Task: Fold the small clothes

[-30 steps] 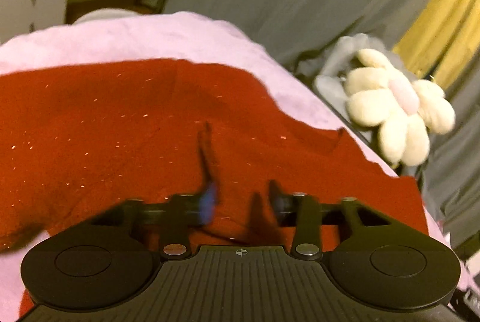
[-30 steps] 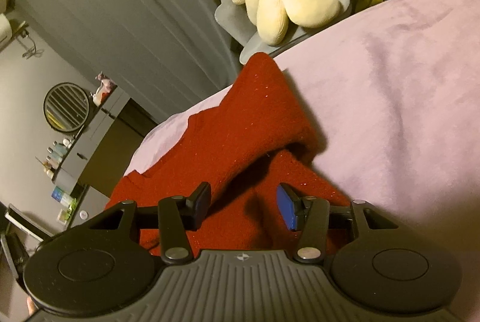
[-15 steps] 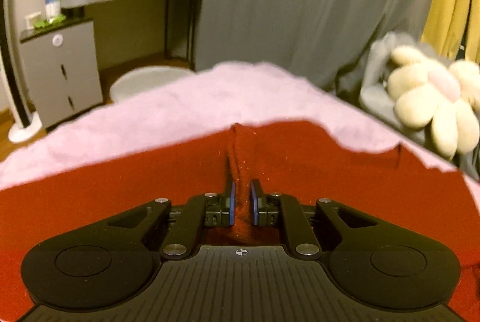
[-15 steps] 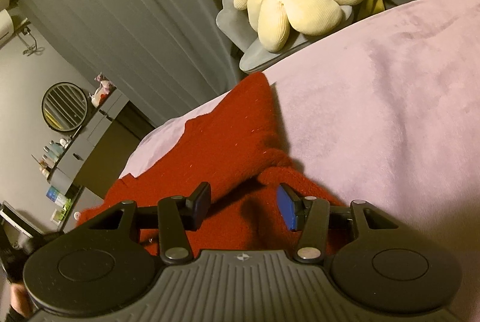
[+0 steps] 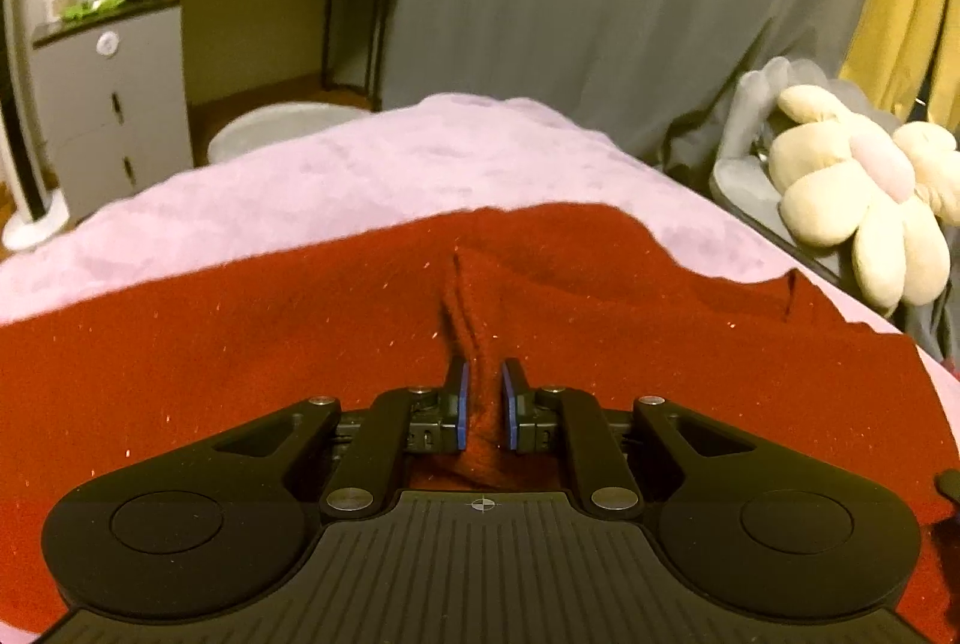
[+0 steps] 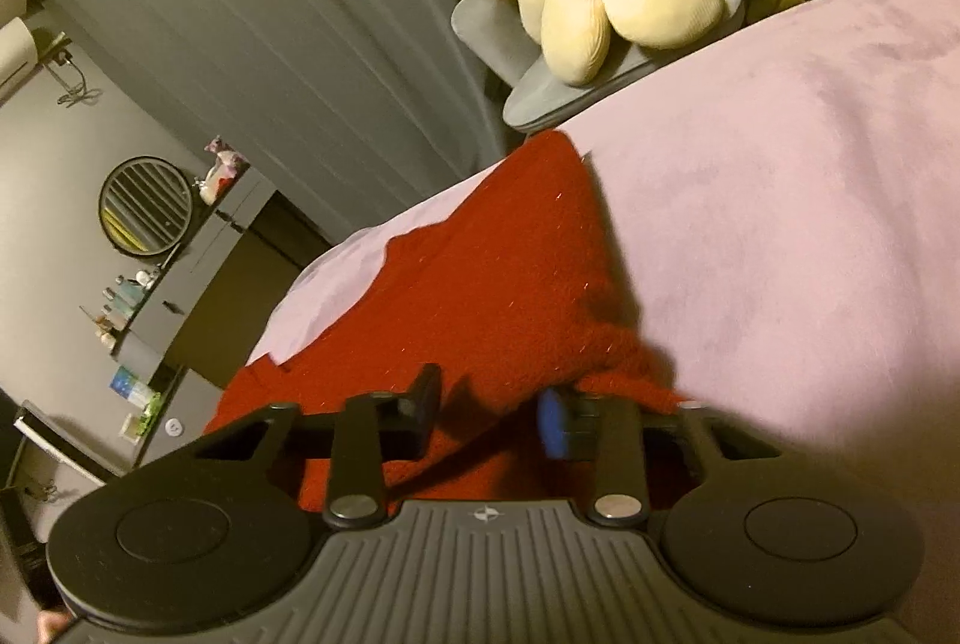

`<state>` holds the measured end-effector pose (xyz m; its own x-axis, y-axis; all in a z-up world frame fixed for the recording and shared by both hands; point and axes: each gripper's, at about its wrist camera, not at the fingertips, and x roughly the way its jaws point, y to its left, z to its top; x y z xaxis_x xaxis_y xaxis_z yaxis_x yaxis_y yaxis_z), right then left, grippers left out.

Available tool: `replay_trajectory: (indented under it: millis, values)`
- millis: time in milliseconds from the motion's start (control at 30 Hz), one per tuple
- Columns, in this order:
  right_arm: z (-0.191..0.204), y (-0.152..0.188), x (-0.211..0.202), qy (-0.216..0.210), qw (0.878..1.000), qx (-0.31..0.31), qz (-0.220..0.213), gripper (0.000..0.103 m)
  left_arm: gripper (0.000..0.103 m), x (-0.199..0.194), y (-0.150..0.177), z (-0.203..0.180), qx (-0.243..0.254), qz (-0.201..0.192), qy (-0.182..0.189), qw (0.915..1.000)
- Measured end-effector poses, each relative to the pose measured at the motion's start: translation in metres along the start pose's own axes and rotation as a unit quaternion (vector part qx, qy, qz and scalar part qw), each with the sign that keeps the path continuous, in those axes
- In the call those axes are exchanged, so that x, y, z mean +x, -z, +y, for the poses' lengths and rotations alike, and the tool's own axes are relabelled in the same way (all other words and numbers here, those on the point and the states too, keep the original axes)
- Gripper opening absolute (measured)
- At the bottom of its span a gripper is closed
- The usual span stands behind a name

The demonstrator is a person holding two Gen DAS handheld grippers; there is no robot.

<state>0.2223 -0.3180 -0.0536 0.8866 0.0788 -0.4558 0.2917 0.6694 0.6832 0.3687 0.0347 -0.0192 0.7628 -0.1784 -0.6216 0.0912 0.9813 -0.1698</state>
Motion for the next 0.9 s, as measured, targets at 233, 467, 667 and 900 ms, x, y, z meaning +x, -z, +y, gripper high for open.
replay_trajectory:
  millis: [233,467,667,900]
  values:
    - [-0.011,0.0,-0.009,0.051,0.997,-0.022,-0.049,0.008,0.013,0.005,-0.001,-0.028,0.044,-0.025,-0.006,0.9987]
    - [-0.006,0.005,-0.011,0.06,0.997,-0.05,-0.022,0.009,0.018,0.018,0.014,-0.023,0.068,0.018,-0.036,0.9969]
    - [0.011,0.003,-0.027,0.096,0.993,-0.064,-0.01,0.013,0.021,0.015,0.016,-0.027,0.081,0.021,-0.047,0.9954]
    - [0.048,0.011,-0.03,0.153,0.973,-0.167,-0.047,0.014,0.021,0.018,0.017,-0.029,0.081,0.021,-0.049,0.9952]
